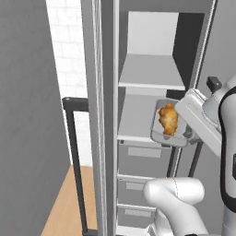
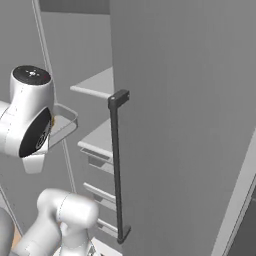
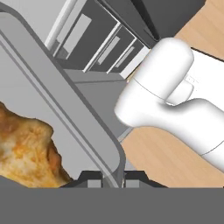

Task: Take the meat container that has the chicken drumstick and place it on the second highest rack of the freezer. Then take the vegetable container that has the lemon and avocado and place it on the highest rack of the freezer.

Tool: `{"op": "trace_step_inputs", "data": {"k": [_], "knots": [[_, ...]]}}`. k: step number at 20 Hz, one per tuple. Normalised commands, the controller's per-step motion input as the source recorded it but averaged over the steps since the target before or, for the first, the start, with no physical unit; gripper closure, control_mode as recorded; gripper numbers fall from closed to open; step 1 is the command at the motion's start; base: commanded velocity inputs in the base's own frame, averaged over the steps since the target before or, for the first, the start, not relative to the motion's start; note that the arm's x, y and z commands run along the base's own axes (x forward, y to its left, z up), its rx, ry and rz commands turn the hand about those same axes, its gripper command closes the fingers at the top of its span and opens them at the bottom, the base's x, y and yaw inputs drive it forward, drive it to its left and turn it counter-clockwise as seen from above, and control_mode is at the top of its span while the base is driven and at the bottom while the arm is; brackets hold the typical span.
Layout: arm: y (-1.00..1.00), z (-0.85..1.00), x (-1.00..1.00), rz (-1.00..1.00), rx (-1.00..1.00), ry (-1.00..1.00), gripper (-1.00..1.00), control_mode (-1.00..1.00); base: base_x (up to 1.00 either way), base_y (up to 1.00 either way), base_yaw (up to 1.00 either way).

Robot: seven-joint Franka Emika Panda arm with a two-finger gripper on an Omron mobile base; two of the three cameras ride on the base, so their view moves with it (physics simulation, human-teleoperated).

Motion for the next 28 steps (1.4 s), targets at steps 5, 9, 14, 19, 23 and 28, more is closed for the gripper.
{"op": "trace_step_inputs", "data": {"k": [5,9,14,19,23,28], "knots": [[0.00,0.00,0.00,0.00,0.00,0.00,1.00,1.00,0.02,0.00,-0.28],[0.00,0.00,0.00,0.00,0.00,0.00,1.00,1.00,-0.02,0.00,-0.07],[0.00,0.00,0.00,0.00,0.00,0.00,1.00,1.00,-0.11,0.00,0.08],[0.00,0.00,0.00,0.00,0.00,0.00,1.00,1.00,-0.13,-0.10,0.19],[0.00,0.00,0.00,0.00,0.00,0.00,1.00,1.00,0.00,-0.08,0.04],[0.00,0.00,0.00,0.00,0.00,0.00,1.00,1.00,0.00,0.00,0.00]]}}
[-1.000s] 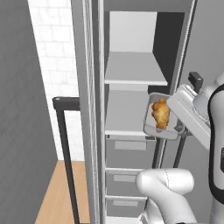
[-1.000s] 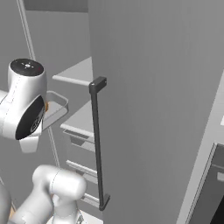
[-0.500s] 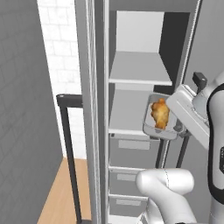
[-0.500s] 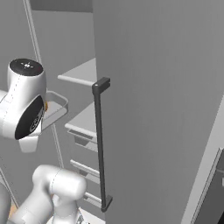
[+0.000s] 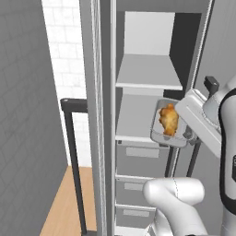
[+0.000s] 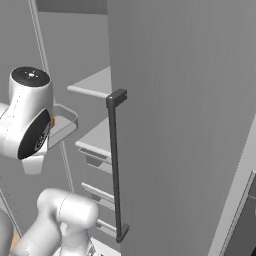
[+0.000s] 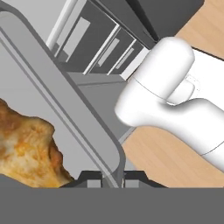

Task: Take the meat container that has the chicken drumstick and place it on the second highest rack of the freezer. Then take the vegetable container that has the lemon and avocado and place it on the highest rack of the freezer.

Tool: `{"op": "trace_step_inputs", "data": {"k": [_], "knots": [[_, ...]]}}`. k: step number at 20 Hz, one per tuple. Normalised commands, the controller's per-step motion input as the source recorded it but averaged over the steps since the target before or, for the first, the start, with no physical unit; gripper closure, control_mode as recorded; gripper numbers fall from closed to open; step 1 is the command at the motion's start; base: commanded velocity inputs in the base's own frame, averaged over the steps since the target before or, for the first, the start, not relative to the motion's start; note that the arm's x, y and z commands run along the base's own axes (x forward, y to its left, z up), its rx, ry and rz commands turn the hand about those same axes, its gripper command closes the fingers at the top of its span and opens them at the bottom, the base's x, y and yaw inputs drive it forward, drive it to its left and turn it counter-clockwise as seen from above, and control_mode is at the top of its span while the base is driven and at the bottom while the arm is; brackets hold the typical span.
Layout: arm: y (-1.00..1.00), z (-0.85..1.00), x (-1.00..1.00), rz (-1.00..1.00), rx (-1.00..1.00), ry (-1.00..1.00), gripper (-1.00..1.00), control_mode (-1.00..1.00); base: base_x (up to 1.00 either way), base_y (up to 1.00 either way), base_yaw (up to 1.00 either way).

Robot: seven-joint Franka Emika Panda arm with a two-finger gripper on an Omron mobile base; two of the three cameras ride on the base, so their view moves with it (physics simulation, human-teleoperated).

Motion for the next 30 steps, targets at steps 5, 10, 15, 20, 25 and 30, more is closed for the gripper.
{"op": "trace_step_inputs", "data": {"k": [5,10,15,20,25,30], "knots": [[-0.17,-0.37,0.34,0.00,0.00,0.00,1.00,-1.00,0.00,0.00,0.00],[-0.08,-0.54,0.26,0.00,-0.05,-0.03,1.00,-1.00,0.00,0.00,0.00],[0.04,-0.48,0.11,0.00,-0.14,-0.15,1.00,-1.00,0.00,0.00,0.00],[-0.07,-0.32,0.16,0.00,-0.01,-0.03,1.00,-1.00,0.00,0.00,0.00],[0.00,-0.17,0.29,0.00,0.00,-0.01,1.00,-1.00,0.00,0.00,0.00],[-0.07,-0.06,0.30,-0.01,0.00,0.00,1.00,-1.00,0.00,0.00,0.00]]}}
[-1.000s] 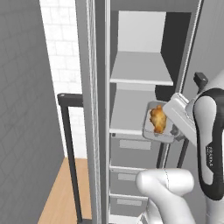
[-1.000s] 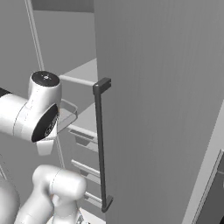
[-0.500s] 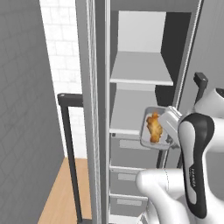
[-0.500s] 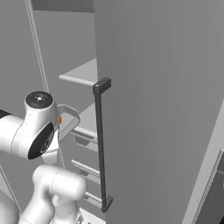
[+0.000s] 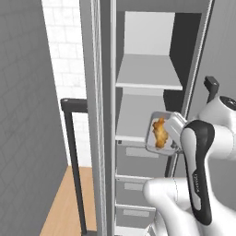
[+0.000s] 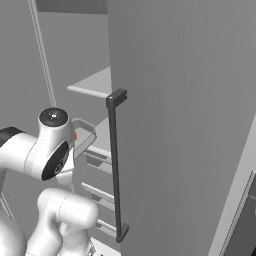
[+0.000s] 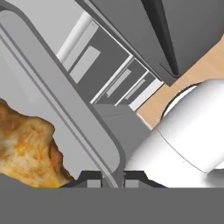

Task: Take the meat container that has the chicken drumstick and place it on the second highest rack of the freezer. Then take the vegetable container that has the lemon and avocado and place it on the highest rack of the freezer.

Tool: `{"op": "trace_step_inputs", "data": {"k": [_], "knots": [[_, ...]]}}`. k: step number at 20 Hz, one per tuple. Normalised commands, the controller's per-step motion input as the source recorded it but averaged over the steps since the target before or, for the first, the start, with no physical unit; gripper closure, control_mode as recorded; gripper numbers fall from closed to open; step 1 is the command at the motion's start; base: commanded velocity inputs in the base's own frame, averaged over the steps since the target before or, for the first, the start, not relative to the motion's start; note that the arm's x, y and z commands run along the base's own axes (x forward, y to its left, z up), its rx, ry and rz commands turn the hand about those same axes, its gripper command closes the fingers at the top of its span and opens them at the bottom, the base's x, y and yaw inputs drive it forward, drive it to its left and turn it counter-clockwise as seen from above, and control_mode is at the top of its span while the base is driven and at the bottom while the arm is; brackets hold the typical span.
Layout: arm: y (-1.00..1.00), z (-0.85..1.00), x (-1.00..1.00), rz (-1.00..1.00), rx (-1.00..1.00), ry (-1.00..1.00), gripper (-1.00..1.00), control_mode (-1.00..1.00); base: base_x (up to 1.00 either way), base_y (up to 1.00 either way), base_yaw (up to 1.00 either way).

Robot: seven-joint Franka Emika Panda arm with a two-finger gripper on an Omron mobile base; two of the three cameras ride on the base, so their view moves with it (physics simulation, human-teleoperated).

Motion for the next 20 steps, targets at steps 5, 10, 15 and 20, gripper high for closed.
{"op": "trace_step_inputs", "data": {"k": [5,10,15,20], "knots": [[-0.04,-0.12,0.51,-0.01,-0.01,0.00,1.00,-1.00,0.00,0.00,0.00],[-0.09,-0.11,0.31,-0.04,-0.01,-0.01,1.00,-1.00,0.00,0.00,0.00],[-0.03,-0.19,0.41,-0.06,-0.04,0.00,1.00,-1.00,0.00,0.00,0.00],[0.00,-0.26,0.45,-0.03,-0.06,0.00,1.00,-1.00,0.00,0.00,0.00]]}}
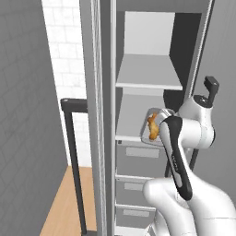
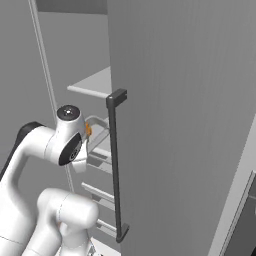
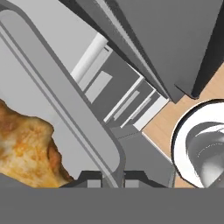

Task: Take the meat container that has the chicken drumstick and place it on the second highest rack of the freezer. Then take the vegetable container that has the lemon and avocado and place it on the highest rack of the freezer.

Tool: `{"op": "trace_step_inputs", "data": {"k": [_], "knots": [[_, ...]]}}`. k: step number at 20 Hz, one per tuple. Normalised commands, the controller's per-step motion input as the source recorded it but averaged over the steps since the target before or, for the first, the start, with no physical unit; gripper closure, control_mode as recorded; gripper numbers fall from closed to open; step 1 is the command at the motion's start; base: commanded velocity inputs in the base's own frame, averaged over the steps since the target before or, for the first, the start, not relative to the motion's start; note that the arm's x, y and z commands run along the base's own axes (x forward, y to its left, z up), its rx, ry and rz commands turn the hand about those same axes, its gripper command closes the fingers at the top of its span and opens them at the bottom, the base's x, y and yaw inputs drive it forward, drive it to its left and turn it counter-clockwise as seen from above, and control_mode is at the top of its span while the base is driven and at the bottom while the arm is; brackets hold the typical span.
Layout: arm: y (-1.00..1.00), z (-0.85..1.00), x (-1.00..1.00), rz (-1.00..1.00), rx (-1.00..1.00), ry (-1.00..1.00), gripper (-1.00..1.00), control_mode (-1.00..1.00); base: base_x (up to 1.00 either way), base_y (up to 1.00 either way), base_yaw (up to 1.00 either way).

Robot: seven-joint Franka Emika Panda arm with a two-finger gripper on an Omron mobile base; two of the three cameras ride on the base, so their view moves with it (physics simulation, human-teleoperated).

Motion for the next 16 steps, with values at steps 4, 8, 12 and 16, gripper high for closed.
{"op": "trace_step_inputs", "data": {"k": [4,8,12,16], "knots": [[-0.03,-0.27,0.36,0.00,-0.01,0.00,1.00,-1.00,0.00,0.00,0.00],[-0.09,-0.27,0.16,0.00,0.00,0.00,1.00,-1.00,0.00,0.00,0.00],[-0.07,-0.22,0.20,0.00,0.00,0.00,1.00,-1.00,0.00,0.00,0.00],[0.00,-0.22,0.41,0.00,0.00,0.00,1.00,-1.00,0.00,0.00,0.00]]}}
